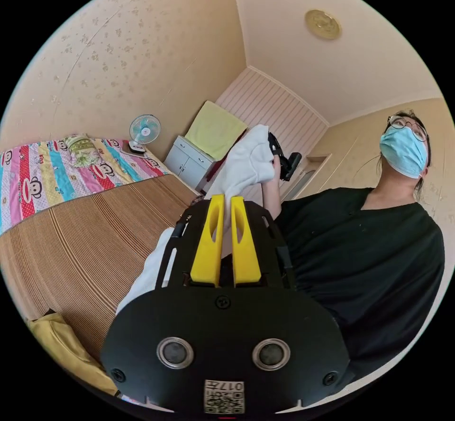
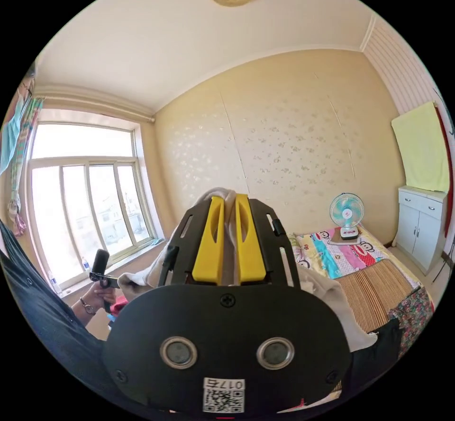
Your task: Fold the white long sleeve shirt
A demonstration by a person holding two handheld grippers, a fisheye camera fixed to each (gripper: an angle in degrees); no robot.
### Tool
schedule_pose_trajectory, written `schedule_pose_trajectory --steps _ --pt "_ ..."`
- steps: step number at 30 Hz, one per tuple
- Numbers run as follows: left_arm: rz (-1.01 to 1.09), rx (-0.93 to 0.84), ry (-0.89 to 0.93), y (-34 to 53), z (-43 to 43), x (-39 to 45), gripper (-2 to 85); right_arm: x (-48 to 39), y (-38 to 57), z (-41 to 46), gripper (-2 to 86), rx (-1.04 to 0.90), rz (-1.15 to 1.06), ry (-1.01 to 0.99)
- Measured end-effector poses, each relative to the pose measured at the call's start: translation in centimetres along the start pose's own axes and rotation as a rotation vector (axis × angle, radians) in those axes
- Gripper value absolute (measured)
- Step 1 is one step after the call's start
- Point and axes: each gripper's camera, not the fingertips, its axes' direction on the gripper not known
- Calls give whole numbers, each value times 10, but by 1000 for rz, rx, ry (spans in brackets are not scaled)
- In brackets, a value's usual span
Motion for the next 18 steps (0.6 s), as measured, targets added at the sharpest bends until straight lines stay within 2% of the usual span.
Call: schedule_pose_trajectory --steps 2,6,11,18 --pt "36 41 59 -4 -2 8 5 -19 -5 -14 33 53 -45 50" --pt "37 125 46 -15 -13 18 16 -59 -12 -39 29 168 -163 141" --pt "-9 136 -106 -23 -8 32 53 -86 -18 -65 27 241 -197 98" --pt "-42 95 -139 -10 20 47 109 -101 -21 -87 26 244 -163 66"
